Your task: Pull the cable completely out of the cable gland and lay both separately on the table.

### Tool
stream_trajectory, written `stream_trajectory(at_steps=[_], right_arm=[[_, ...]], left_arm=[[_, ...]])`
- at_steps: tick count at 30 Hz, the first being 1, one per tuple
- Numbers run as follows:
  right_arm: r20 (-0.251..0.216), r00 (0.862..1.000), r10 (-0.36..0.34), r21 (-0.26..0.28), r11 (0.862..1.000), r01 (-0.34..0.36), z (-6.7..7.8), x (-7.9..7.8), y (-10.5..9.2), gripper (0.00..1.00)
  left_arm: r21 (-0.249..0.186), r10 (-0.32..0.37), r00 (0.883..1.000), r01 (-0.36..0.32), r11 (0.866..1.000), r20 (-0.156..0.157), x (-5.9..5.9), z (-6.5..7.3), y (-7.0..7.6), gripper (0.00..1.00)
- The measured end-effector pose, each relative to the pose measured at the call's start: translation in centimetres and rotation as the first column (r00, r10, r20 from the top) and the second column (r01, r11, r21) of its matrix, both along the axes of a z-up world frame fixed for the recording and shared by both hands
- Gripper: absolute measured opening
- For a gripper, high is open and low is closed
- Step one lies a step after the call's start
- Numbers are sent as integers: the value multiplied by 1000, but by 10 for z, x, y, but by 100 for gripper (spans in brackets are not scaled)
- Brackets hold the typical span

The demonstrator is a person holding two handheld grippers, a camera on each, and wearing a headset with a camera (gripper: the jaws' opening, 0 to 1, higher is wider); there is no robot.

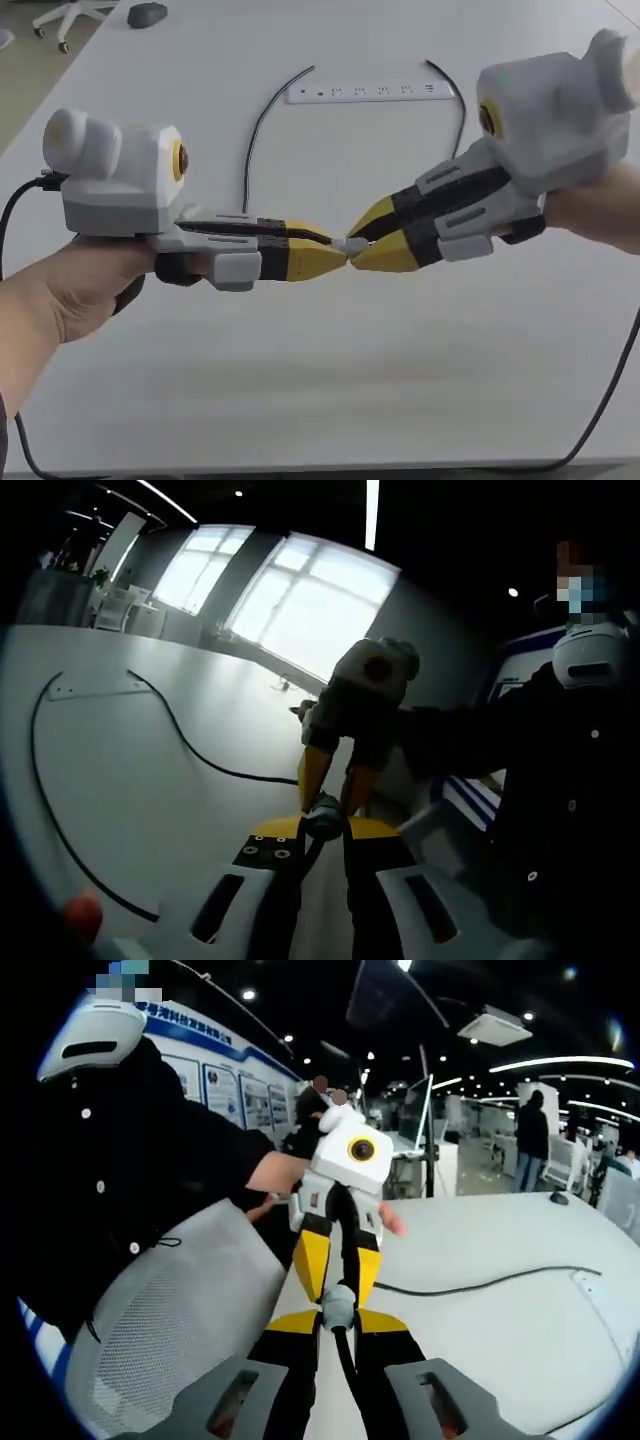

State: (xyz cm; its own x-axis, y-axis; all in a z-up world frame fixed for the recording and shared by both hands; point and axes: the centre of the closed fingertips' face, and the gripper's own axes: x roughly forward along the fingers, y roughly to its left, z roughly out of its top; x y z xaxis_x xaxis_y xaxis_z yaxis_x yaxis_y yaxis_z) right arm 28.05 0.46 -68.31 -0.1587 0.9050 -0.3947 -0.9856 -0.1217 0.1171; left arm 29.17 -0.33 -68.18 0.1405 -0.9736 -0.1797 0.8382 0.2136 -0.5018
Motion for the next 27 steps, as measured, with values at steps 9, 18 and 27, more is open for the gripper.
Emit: stream_trajectory(at_steps=[9, 18, 27], right_arm=[[-46, 997, -58, -19, 998, 57, 6, -2, -7, 18], [243, 969, -56, -130, 987, 90, -5, 0, -16, 3], [275, 960, -43, -162, 983, 91, -11, 0, -16, 1]], left_arm=[[7, 4, 1000, -4, 1000, 16, 0, 0, 0, 15], [43, 16, 999, -18, 999, 46, 1, -2, 3, 15], [54, 11, 999, -14, 998, 53, -2, -2, -1, 15]])
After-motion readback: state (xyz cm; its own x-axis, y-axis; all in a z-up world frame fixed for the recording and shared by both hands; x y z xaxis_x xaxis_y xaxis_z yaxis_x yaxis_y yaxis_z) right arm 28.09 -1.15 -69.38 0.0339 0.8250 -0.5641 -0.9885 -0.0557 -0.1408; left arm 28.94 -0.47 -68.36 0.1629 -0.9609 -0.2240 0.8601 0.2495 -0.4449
